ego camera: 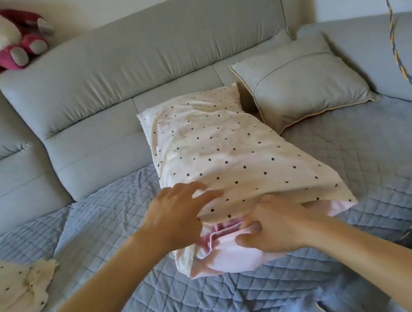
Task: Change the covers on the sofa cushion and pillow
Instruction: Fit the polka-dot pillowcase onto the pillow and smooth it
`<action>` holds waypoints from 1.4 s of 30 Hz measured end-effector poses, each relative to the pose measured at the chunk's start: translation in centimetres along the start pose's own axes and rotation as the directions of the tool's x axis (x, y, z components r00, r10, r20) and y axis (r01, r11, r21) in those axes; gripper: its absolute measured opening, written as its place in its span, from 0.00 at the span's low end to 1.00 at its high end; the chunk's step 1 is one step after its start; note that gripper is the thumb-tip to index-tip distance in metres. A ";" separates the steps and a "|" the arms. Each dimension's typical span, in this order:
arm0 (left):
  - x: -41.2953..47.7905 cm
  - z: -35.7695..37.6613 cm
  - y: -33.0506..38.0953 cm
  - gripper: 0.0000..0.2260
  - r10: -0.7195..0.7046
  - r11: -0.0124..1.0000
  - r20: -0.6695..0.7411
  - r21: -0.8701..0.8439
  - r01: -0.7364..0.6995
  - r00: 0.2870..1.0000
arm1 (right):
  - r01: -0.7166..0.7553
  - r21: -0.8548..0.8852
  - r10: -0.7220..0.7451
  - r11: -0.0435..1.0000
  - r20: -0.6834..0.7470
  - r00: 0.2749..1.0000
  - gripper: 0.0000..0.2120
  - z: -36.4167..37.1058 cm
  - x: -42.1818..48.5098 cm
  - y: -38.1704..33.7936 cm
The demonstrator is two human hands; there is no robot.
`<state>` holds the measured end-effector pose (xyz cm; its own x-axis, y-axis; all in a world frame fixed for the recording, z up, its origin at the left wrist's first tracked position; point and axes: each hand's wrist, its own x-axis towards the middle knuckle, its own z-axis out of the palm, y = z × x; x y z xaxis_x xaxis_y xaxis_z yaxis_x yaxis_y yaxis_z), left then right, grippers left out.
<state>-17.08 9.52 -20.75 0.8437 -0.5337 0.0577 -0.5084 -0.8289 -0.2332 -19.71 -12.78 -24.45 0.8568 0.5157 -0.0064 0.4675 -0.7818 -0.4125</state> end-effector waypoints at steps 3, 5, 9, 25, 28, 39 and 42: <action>-2.5 0.0 -1.0 0.27 -0.070 0.997 -0.056 -0.041 0.068 0.996 | 0.002 0.031 -0.005 1.000 0.083 0.997 0.13 0.9 0.4 -1.9; -4.2 1.4 -0.1 0.32 -0.092 0.995 -0.004 -0.030 0.092 0.996 | -0.009 0.142 -0.018 0.990 0.189 0.982 0.11 1.5 0.7 -3.4; -5.4 4.2 1.2 0.35 -0.077 0.991 -0.070 0.107 0.085 0.995 | -0.046 0.401 -0.048 0.915 0.221 0.974 0.08 3.0 1.6 -5.8; -0.3 4.0 0.2 0.27 -0.258 0.952 0.164 -0.127 0.279 0.952 | 0.196 0.139 -0.219 0.971 0.176 0.960 0.23 6.2 2.3 -6.5; -1.3 4.8 -0.6 0.29 -0.300 0.935 0.177 -0.141 0.326 0.937 | 0.067 0.193 -0.092 0.979 0.125 0.988 0.17 6.1 3.1 -5.5; -3.2 4.1 -2.9 0.39 -0.389 0.800 0.446 -0.271 0.536 0.806 | -0.062 0.431 -0.120 0.900 0.382 0.916 0.32 7.1 4.3 -7.9; -3.6 4.5 -1.7 0.42 -0.345 0.805 0.586 -0.216 0.552 0.733 | 0.044 0.327 -0.179 0.944 0.395 0.901 0.40 7.6 3.7 -8.5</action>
<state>-18.51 13.61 -24.94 0.8948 -0.0071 -0.4464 0.0191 -0.9984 0.0541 -22.13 -1.52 -27.86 0.6022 0.7429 -0.2922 0.4078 -0.6010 -0.6874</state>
